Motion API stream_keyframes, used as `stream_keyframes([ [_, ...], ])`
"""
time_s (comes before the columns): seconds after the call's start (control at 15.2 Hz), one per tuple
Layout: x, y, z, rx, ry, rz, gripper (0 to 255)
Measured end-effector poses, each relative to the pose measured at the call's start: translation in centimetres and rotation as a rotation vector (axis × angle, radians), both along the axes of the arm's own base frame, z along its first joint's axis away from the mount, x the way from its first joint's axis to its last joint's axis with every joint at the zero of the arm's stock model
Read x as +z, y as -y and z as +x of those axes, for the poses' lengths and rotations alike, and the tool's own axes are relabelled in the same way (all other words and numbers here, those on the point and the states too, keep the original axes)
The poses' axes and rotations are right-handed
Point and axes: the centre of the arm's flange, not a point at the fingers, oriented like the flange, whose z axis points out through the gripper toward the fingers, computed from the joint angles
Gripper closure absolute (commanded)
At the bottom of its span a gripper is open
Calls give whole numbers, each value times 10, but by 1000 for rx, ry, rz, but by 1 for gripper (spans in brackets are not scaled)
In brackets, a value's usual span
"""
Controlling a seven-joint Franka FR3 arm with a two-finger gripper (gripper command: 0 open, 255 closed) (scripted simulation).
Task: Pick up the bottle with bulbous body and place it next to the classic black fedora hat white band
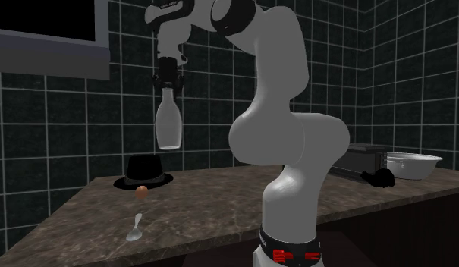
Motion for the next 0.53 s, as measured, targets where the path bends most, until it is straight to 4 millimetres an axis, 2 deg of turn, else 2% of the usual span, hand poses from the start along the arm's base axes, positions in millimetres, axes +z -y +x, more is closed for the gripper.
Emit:
stream_keyframes([
  [0.53,-43,-7,4,-1,0,0,255],
])
